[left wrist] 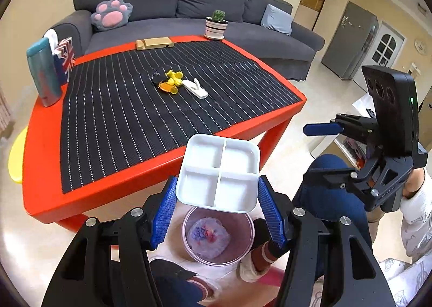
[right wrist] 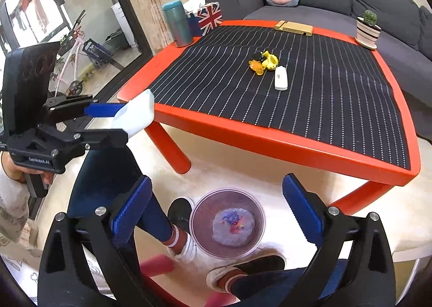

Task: Collect trash
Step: 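Lower the white tray over the pink bin and open the left gripper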

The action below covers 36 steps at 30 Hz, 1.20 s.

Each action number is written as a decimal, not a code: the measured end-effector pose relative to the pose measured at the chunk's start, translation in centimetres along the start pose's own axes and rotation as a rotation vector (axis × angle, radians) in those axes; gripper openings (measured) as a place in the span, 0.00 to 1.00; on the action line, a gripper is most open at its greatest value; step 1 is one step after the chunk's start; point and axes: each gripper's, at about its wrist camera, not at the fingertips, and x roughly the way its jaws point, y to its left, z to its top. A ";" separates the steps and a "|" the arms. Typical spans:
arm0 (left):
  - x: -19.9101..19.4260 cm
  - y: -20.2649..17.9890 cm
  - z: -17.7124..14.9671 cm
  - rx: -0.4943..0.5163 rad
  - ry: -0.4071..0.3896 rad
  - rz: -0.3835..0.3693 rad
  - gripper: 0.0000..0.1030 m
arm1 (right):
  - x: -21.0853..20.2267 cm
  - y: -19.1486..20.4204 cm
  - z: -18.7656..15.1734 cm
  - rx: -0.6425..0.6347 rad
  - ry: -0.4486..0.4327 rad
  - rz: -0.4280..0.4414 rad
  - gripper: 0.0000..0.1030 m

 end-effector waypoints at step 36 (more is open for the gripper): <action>2.3 -3.8 -0.2 0.061 0.039 -0.030 0.90 | -3.7 -2.8 -0.2 0.075 -0.079 -0.078 0.94</action>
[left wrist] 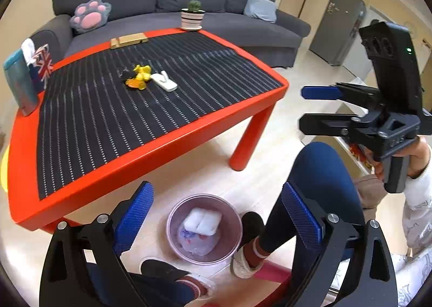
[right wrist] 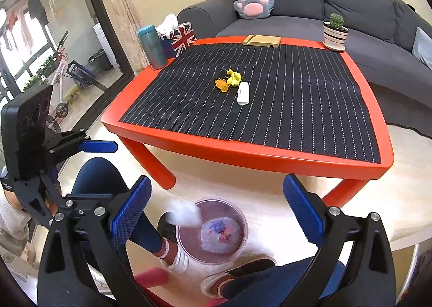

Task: Collect trash
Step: 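Lower the white tray over the pink bin and open the left gripper, then move both open tools back over the table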

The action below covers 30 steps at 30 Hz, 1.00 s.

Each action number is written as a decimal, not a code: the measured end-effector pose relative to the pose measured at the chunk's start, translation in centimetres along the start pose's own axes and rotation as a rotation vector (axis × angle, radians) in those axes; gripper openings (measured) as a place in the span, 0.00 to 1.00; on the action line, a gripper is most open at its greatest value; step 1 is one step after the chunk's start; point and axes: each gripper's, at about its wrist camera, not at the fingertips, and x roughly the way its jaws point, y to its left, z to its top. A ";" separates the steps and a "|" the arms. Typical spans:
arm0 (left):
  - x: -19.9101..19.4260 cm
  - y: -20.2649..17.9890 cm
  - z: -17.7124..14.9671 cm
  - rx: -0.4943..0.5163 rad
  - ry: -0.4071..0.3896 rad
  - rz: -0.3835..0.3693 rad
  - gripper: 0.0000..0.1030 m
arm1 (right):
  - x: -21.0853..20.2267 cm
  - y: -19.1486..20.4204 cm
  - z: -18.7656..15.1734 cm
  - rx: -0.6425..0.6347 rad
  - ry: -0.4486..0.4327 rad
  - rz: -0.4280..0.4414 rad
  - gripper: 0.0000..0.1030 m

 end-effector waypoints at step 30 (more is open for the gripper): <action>-1.5 7.1 3.1 -0.138 -0.118 0.133 0.93 | 3.7 0.2 5.0 -0.046 0.003 -0.024 0.94</action>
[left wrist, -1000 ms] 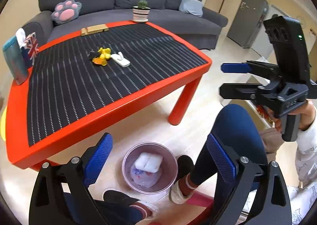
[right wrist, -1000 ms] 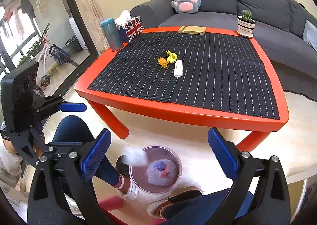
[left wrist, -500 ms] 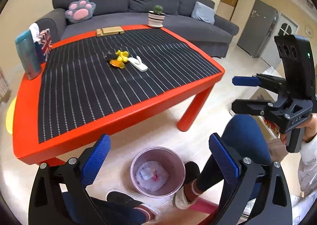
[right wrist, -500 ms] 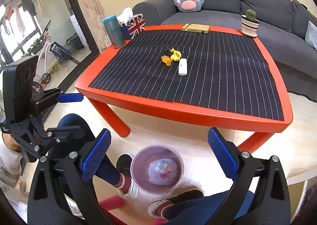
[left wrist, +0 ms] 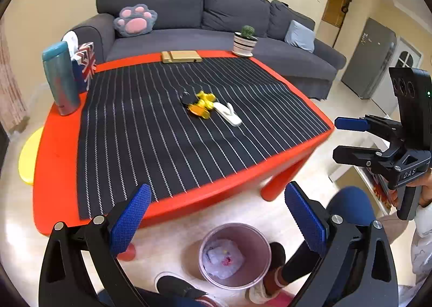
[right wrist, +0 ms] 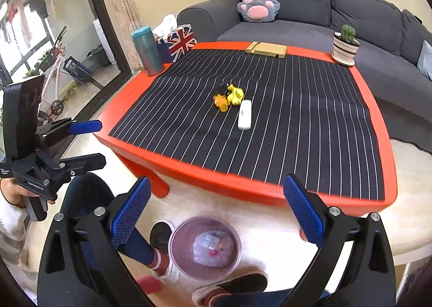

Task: Collect trash
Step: 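Move both open tools back over the table, then grasp the white plastic hook with the right gripper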

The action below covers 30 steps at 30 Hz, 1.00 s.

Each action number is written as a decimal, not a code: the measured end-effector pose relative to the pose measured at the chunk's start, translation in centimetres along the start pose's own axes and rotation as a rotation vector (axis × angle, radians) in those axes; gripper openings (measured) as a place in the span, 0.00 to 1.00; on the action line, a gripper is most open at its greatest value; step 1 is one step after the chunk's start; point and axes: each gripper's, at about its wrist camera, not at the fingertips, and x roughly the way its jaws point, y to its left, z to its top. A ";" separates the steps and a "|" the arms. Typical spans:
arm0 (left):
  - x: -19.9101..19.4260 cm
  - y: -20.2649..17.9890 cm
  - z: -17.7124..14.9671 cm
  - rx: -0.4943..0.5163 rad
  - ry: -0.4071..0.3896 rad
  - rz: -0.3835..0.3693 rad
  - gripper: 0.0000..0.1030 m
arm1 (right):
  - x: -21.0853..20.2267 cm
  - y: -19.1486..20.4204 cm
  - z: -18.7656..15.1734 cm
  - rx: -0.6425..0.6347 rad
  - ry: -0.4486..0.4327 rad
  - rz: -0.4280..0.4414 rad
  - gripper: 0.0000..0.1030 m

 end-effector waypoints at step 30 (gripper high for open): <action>3.5 4.9 5.2 -0.033 0.000 0.047 0.93 | 13.6 -2.3 10.6 -0.097 0.177 -0.057 0.94</action>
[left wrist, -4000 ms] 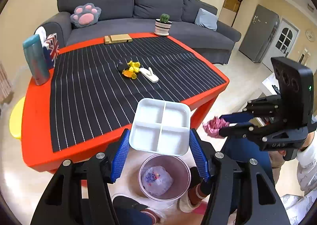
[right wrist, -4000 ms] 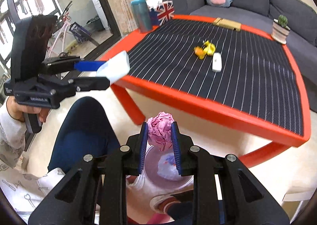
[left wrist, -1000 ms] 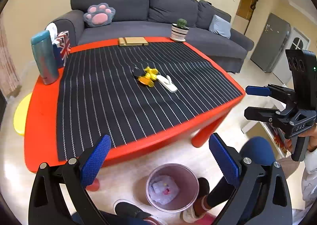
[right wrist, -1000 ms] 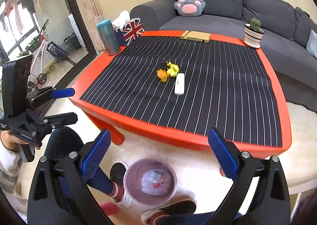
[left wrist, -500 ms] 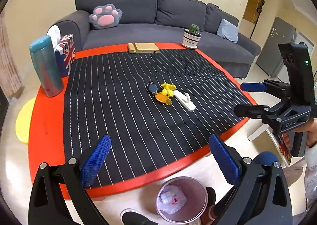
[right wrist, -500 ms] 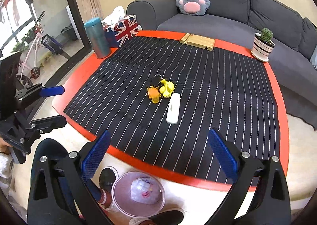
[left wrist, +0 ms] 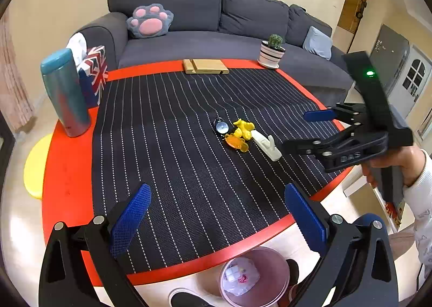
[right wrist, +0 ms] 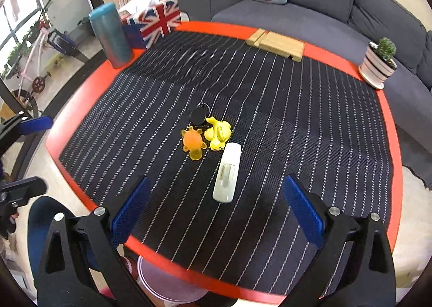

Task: Collect trash
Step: 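Grasp the white plastic hook with the right gripper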

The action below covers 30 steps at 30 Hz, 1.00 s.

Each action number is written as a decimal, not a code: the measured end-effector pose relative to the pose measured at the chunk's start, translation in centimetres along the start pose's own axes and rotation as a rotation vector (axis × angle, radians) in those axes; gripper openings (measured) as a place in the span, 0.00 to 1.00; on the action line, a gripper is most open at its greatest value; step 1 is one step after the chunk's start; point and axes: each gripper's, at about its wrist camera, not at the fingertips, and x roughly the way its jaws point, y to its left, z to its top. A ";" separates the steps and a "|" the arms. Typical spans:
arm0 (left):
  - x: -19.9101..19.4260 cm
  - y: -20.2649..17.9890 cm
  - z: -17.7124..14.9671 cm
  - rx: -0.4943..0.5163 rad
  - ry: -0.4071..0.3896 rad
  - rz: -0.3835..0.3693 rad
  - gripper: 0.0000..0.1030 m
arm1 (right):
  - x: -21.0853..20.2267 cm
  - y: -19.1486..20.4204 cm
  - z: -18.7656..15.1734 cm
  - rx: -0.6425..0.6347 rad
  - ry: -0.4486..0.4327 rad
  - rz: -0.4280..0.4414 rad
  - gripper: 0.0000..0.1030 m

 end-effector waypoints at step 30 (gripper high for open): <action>2.0 0.2 -0.1 -0.011 0.026 -0.013 0.93 | 6.3 -0.9 -0.2 0.010 0.131 -0.009 0.23</action>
